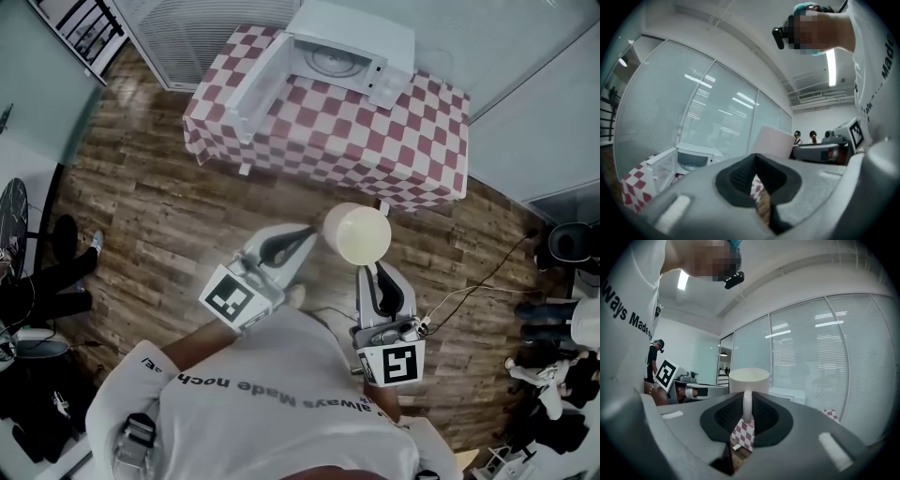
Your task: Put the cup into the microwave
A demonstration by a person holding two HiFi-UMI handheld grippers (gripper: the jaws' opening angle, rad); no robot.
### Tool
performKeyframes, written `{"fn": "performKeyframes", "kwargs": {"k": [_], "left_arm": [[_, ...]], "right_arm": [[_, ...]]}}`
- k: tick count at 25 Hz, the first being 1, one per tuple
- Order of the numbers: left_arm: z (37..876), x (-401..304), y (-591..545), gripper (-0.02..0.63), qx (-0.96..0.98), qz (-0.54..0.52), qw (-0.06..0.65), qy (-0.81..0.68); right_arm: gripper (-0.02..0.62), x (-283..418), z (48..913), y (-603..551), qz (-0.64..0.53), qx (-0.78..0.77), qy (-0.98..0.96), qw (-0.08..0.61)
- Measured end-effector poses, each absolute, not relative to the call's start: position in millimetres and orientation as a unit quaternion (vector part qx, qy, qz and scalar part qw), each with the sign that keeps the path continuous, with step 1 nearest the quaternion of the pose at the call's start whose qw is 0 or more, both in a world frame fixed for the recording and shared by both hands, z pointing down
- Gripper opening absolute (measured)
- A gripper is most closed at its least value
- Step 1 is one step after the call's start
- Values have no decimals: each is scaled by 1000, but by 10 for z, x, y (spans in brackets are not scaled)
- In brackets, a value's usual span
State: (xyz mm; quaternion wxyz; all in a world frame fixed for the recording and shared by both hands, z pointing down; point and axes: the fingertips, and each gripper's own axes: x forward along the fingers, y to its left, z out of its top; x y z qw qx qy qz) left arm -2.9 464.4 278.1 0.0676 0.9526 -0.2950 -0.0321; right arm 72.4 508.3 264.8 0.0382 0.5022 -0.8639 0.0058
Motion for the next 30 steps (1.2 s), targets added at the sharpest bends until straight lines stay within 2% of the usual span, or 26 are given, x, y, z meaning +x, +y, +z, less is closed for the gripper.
{"fn": "performKeyframes", "kwargs": {"k": [30], "left_arm": [[2576,-1134,2422,4,954,-52,55,-290]], "right_arm": [[44,-338,2475,2892,-20,511,-858,42]]}}
